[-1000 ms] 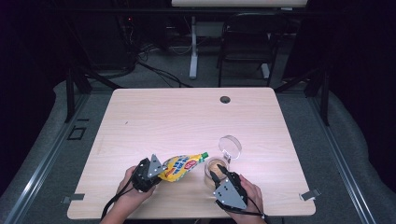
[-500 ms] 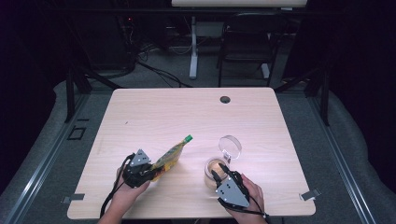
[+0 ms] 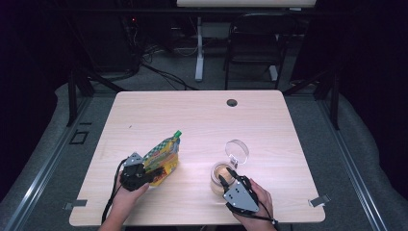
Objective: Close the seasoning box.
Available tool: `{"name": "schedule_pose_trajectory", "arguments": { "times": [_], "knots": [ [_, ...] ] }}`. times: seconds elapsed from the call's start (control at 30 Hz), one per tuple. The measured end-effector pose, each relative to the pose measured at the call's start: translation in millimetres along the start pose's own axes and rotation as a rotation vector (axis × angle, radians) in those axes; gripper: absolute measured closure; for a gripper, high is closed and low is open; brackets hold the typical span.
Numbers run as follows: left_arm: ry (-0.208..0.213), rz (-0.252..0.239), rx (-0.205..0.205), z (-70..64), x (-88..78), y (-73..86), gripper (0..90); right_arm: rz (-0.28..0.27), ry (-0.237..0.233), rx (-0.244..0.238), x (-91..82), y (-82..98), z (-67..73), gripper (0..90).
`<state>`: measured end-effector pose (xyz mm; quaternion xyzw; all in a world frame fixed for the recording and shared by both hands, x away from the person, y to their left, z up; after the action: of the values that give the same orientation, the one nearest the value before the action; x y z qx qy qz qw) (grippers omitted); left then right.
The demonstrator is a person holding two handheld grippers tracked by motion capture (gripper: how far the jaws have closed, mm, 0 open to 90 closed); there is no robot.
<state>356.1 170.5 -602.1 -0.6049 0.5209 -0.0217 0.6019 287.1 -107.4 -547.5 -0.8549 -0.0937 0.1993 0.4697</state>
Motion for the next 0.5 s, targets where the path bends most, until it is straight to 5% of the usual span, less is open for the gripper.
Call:
{"name": "schedule_pose_trajectory", "arguments": {
  "times": [0.5],
  "knots": [
    [0.004, -0.022, -0.067, 12.2, -5.7, 7.9, 64.2, 0.002, -0.008, 0.025, 0.6, 0.6, -2.6, 62.9]
  ]
}}
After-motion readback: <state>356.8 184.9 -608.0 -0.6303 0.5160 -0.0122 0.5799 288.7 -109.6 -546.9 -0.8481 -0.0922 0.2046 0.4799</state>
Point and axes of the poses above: each handheld gripper's, and its own axes: x roughly forward along the jaws, y roughly out of its underside, z roughly to its left, the point moved 7 cm from there along x, roughly forward along the jaws, and after that the axes turned 4 degrees about y, right-handed, at the moved point
